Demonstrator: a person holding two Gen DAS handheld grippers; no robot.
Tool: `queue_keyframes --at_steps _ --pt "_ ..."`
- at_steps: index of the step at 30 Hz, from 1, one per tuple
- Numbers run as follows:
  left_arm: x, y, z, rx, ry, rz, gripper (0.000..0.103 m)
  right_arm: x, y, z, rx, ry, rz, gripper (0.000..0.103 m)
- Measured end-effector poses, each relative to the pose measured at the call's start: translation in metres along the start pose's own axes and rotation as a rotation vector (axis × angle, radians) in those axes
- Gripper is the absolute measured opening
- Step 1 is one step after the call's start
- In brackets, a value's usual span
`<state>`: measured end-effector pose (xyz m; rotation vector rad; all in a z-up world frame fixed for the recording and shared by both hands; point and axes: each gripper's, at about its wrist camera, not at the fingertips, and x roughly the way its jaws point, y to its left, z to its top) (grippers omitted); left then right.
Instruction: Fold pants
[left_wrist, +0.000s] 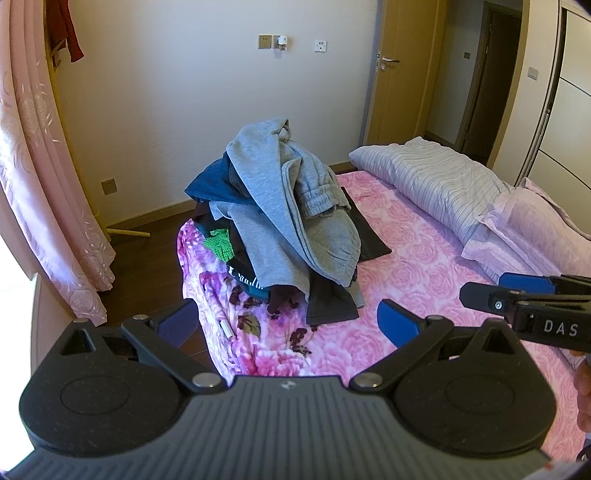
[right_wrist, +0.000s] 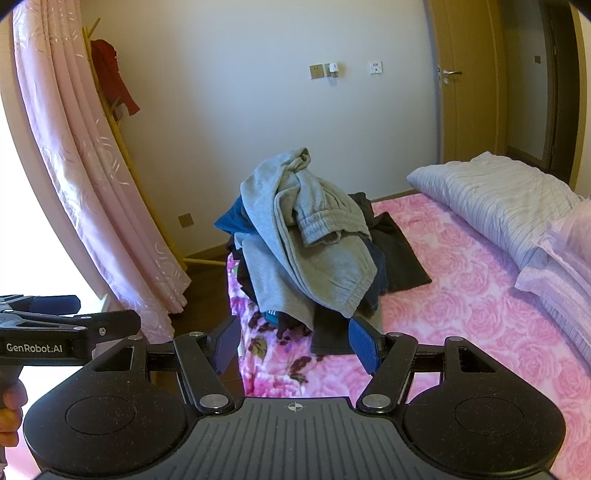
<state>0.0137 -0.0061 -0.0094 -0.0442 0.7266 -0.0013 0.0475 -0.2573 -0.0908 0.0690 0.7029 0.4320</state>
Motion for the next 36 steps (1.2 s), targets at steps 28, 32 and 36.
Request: queue_keyframes --at_steps 28,32,36 --pt "0.012 0.004 0.011 -0.009 0.014 0.003 0.102 0.014 -0.004 0.01 0.011 0.016 -0.01 0.062" --pt "0.021 0.007 0.017 -0.006 0.023 -0.006 0.102 0.021 -0.005 0.014 0.015 0.018 -0.015 0.062" --pt "0.035 0.014 0.025 -0.005 0.042 -0.011 0.102 0.033 -0.007 0.018 0.028 0.029 -0.024 0.062"
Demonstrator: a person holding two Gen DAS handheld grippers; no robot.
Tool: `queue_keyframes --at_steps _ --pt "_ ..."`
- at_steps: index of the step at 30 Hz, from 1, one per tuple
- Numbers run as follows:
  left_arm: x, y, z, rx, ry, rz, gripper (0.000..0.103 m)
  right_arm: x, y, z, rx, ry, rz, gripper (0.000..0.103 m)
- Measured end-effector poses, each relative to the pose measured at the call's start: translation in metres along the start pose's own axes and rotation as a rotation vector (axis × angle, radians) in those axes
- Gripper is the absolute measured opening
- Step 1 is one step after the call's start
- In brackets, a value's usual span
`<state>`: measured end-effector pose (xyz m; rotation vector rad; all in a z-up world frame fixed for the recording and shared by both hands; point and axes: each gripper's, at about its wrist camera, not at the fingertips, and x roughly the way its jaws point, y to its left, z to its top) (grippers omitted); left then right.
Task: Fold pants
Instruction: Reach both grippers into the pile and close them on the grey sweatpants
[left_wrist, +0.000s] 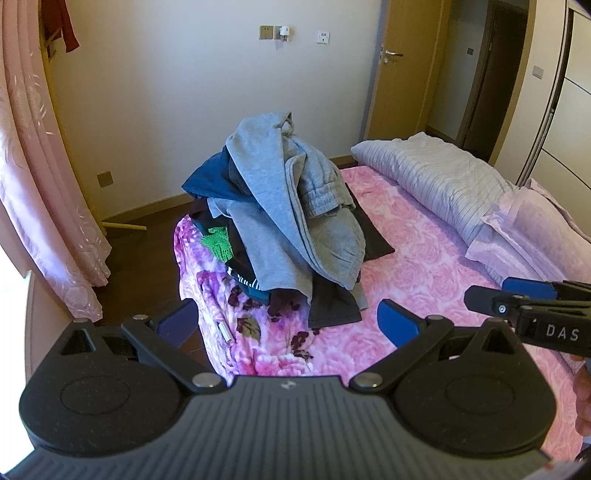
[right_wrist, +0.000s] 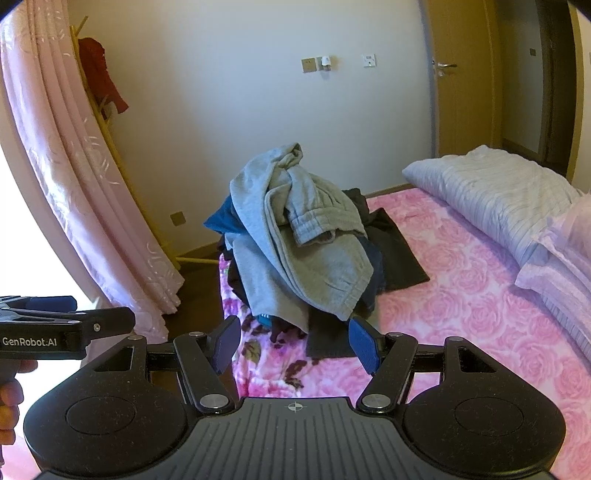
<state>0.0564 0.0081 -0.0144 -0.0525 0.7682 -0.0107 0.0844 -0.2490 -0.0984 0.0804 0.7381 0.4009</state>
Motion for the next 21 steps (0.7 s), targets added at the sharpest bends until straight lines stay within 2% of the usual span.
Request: queue_keyframes --at_steps 10,21 --pt "0.058 0.025 0.024 -0.001 0.061 -0.001 0.102 0.051 -0.011 0.015 0.051 0.036 -0.038 0.062" --pt "0.15 0.064 0.085 0.041 0.079 -0.001 0.098 0.14 -0.033 0.049 0.186 0.05 -0.061 0.062"
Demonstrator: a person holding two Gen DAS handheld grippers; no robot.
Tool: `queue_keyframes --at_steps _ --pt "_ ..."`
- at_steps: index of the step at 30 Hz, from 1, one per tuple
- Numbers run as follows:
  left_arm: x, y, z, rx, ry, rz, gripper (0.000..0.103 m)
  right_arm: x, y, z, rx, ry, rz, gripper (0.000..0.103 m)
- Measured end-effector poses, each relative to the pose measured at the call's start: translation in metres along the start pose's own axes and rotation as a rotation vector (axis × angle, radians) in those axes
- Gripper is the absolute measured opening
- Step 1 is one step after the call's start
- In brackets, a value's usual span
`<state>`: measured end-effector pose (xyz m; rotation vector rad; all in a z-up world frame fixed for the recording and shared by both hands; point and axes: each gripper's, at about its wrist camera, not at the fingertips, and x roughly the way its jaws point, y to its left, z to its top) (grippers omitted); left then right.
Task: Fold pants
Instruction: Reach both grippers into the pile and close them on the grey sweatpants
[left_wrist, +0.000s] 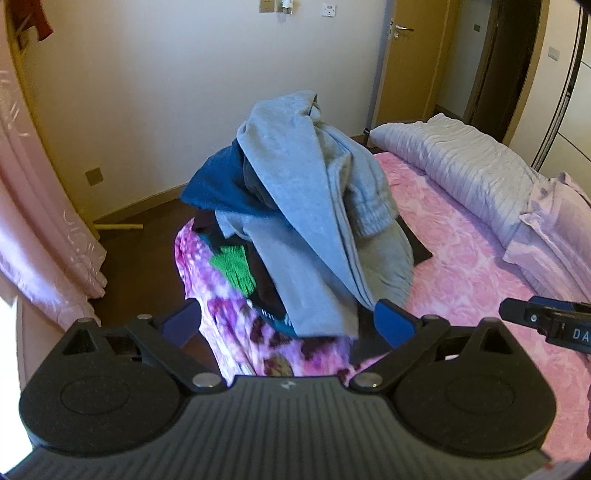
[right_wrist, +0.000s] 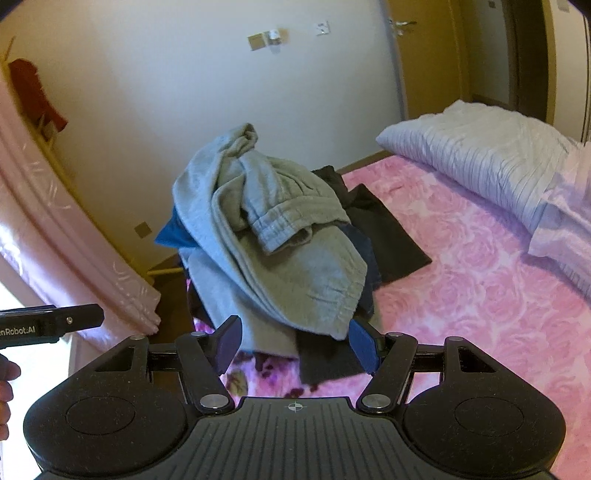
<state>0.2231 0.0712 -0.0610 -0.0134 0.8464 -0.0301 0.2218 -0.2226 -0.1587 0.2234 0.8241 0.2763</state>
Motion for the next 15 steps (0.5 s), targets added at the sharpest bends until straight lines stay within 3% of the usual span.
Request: queue_keyframes --at_steps 15 --pt "0.139 0.004 0.114 0.09 0.029 -0.069 0.083 0.112 -0.015 0.06 0.203 -0.038 -0.025 0.062"
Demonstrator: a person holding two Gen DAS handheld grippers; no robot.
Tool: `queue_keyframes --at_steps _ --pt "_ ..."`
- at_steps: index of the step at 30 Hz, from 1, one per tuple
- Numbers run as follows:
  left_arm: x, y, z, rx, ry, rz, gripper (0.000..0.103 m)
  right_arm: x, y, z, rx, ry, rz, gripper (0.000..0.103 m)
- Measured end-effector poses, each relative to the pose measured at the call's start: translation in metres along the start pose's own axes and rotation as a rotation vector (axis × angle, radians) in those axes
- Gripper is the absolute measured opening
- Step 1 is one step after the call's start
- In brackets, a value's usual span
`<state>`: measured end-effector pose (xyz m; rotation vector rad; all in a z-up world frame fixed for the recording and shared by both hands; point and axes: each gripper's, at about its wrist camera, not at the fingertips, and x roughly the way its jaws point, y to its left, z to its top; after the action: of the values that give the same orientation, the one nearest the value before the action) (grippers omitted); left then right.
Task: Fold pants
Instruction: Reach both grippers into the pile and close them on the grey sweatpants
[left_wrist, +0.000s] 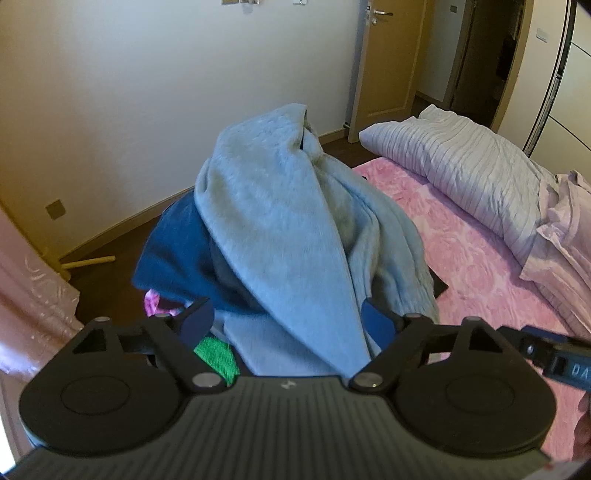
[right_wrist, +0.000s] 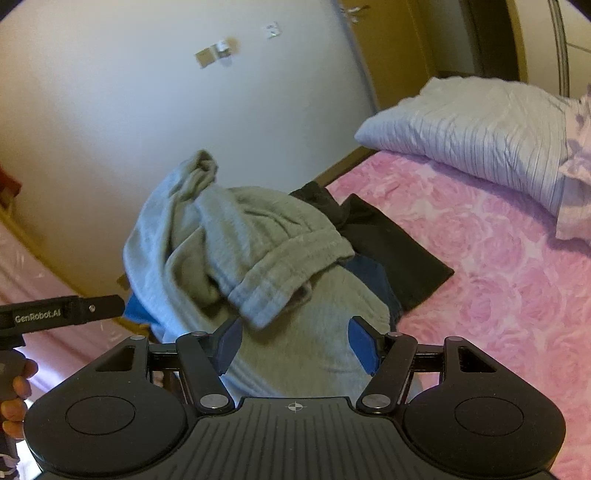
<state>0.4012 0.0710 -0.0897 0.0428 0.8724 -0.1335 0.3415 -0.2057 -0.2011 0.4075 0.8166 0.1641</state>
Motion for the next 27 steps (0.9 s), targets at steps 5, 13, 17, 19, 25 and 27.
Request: queue_keyframes --at_steps 5,13,17,19,25,27 --pt "0.041 0.0 0.029 0.019 0.015 -0.024 0.078 0.034 -0.008 0.007 0.068 0.021 0.008 0.062" --pt "0.08 0.001 0.039 0.036 0.072 -0.066 0.051 0.084 -0.014 0.007 0.194 0.087 0.105 0.062" --pt "0.085 0.01 0.042 0.025 0.079 -0.115 0.031 0.101 -0.016 0.006 0.242 0.089 0.165 0.06" --pt "0.083 0.01 0.042 0.03 0.066 -0.134 0.021 0.102 -0.014 0.007 0.234 0.064 0.197 0.046" --pt "0.058 0.004 0.049 0.083 -0.031 -0.138 0.007 0.053 -0.017 0.013 0.231 -0.143 0.179 0.0" --pt "0.045 0.0 0.051 0.117 -0.072 -0.146 0.007 0.024 -0.022 0.019 0.259 -0.232 0.179 0.0"
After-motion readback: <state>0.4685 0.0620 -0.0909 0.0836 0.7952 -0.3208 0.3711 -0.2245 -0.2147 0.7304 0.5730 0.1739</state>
